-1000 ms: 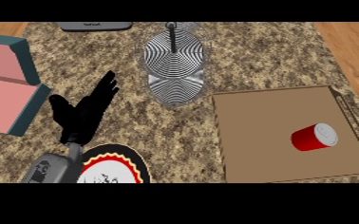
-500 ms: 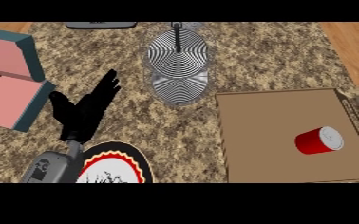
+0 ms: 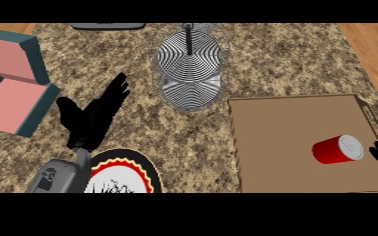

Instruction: Pick the can from the tray and place it in the tiered basket

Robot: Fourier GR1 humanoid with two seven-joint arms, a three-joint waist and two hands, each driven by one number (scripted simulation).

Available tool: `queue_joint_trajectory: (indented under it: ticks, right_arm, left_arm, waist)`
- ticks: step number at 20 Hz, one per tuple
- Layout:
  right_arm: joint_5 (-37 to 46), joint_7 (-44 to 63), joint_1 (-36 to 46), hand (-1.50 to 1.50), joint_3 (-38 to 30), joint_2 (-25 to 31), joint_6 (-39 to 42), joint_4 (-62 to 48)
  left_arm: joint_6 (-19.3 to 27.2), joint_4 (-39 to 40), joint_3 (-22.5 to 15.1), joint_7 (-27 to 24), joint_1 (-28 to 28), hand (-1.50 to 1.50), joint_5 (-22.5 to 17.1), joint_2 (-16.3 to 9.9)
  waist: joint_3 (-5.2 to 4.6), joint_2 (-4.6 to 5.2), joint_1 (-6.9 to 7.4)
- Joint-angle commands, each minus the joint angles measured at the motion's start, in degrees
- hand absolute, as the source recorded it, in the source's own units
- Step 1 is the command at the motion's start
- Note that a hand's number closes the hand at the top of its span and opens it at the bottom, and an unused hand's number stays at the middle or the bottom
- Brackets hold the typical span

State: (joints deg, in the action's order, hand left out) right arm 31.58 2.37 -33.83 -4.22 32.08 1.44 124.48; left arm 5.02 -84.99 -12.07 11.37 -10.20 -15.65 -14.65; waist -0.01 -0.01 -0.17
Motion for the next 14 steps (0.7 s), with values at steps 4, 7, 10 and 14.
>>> queue_joint_trajectory:
  ticks: [4,7,10,14]
  right_arm:
    - [6.0,-2.1,3.7,-1.5,0.2,-4.0,2.0,-8.2]
    - [8.3,-0.5,6.3,-1.5,-0.6,-6.1,2.9,-8.2]
    - [14.9,-3.0,4.1,-1.5,2.9,-10.6,-2.5,-11.0]
    - [9.6,-8.0,7.2,-1.5,-5.7,-8.6,-1.0,-15.0]
  left_arm:
    - [-0.4,-2.3,1.1,2.0,0.9,0.0,1.0,2.2]
    - [-1.4,-1.9,1.6,2.7,0.9,0.0,2.2,2.6]
    - [-1.0,1.8,1.3,-0.6,0.4,0.0,4.2,4.9]
    - [-3.2,1.3,4.2,-0.2,1.4,0.0,3.5,3.8]
  waist:
    - [0.03,-0.04,0.06]
    - [0.02,-0.03,0.01]
    - [0.02,-0.02,-0.17]
    - [0.02,-0.02,-0.11]
